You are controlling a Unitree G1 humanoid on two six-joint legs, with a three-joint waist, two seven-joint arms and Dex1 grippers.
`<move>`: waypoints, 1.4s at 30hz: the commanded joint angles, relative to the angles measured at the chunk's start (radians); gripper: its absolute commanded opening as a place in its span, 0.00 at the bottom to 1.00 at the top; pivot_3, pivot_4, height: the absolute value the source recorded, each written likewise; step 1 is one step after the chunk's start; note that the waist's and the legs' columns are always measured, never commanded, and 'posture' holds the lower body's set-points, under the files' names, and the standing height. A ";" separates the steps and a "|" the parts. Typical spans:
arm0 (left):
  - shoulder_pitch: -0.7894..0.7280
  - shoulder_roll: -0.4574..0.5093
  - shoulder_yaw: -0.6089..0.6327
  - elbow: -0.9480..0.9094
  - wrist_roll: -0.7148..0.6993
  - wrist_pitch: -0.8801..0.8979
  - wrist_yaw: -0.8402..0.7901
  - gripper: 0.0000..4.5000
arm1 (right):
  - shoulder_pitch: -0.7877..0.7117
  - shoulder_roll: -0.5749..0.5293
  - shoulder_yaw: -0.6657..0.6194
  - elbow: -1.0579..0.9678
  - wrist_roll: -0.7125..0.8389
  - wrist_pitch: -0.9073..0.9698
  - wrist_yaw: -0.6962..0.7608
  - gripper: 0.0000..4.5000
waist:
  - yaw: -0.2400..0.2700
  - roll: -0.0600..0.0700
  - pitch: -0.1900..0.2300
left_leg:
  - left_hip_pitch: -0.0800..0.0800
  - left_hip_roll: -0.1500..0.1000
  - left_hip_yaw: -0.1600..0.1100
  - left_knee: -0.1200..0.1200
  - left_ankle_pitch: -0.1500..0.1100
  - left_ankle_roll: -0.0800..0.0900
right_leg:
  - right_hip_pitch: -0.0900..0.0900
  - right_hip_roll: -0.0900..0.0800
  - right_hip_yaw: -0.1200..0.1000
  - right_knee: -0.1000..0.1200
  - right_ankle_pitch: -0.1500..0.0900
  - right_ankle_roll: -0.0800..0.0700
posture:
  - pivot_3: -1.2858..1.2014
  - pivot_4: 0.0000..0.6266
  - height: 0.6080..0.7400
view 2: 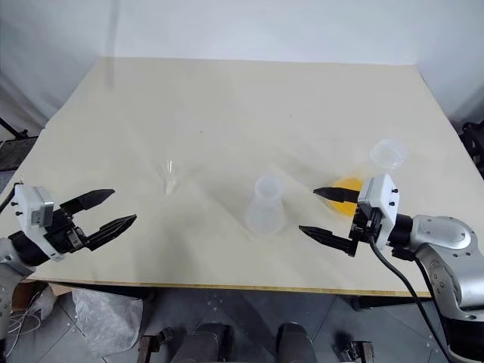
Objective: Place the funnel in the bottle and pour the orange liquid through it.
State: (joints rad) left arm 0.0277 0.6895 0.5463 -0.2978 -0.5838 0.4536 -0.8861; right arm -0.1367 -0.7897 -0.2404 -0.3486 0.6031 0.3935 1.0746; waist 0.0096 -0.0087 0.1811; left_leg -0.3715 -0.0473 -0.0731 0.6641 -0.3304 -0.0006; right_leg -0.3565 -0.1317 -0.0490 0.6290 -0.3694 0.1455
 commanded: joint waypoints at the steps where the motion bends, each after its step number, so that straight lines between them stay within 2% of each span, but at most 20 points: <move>1: -0.018 0.019 -0.005 0.004 -0.001 -0.025 0.008 1.00 | 0.010 0.003 -0.014 -0.033 0.014 -0.017 -0.007 1.00 | 0.000 0.000 0.000 | 0.000 0.000 0.000 0.000 0.000 0.000 | 0.000 0.000 0.000 0.000 0.000 0.000 | 0.52 0.24 1.00; 9: -0.099 0.047 -0.062 0.096 0.027 -0.052 0.010 1.00 | 0.071 0.008 -0.040 -0.083 0.020 -0.019 -0.042 1.00 | -0.001 0.000 0.000 | 0.000 0.000 0.001 0.000 0.000 0.000 | 0.000 0.000 0.000 0.001 0.000 0.000 | 0.52 0.24 1.00; 14: -0.171 0.066 -0.109 0.139 0.063 0.005 0.083 1.00 | 0.046 0.006 -0.033 -0.065 0.013 -0.021 -0.059 1.00 | -0.004 0.000 0.000 | 0.000 0.000 0.001 0.000 0.000 0.000 | -0.001 0.000 -0.001 0.001 0.000 0.000 | 0.52 0.24 1.00; 23: -0.338 0.105 -0.194 0.142 0.085 0.289 0.274 1.00 | 0.053 0.002 -0.031 -0.073 0.017 -0.016 -0.061 1.00 | -0.008 0.000 0.000 | 0.000 0.000 0.000 0.000 0.000 0.000 | -0.002 0.000 0.000 0.009 0.000 0.000 | 0.52 0.24 1.00; 25: -0.361 0.110 -0.215 0.146 0.093 0.319 0.285 1.00 | 0.053 0.002 -0.030 -0.073 0.017 -0.015 -0.062 1.00 | -0.008 0.000 0.000 | 0.000 -0.001 0.000 0.000 0.000 0.000 | -0.002 0.000 0.000 0.009 0.000 0.000 | 0.52 0.24 1.00; 30: -0.508 0.147 -0.377 0.227 0.164 0.438 0.293 1.00 | 0.043 0.010 -0.018 -0.075 0.011 -0.015 -0.074 1.00 | -0.008 0.000 0.000 | 0.000 -0.001 0.001 0.000 0.000 0.000 | -0.002 0.001 0.000 0.009 0.000 0.000 | 0.52 0.24 1.00; 38: -0.685 0.155 -0.547 0.276 0.213 0.622 0.289 1.00 | 0.072 0.003 -0.029 -0.099 0.020 -0.006 -0.084 1.00 | -0.008 0.000 0.000 | 0.000 -0.001 0.001 0.000 0.000 0.000 | -0.003 0.001 0.000 0.010 0.000 0.000 | 0.52 0.24 1.00; 42: -0.740 0.137 -0.584 0.312 0.230 0.669 0.296 1.00 | 0.074 -0.002 -0.030 -0.103 0.023 -0.001 -0.087 1.00 | -0.012 0.000 0.000 | 0.000 -0.002 0.001 0.000 0.000 0.000 | -0.003 0.001 0.000 0.010 0.000 0.000 | 0.52 0.24 1.00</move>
State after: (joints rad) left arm -0.6875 0.8237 -0.0333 0.0088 -0.3752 1.1085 -0.5919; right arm -0.0609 -0.7822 -0.2446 -0.4201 0.6060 0.3942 0.9901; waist -0.0023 -0.0086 0.1811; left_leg -0.3718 -0.0487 -0.0723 0.6643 -0.3304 -0.0006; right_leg -0.3597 -0.1305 -0.0490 0.6396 -0.3692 0.1460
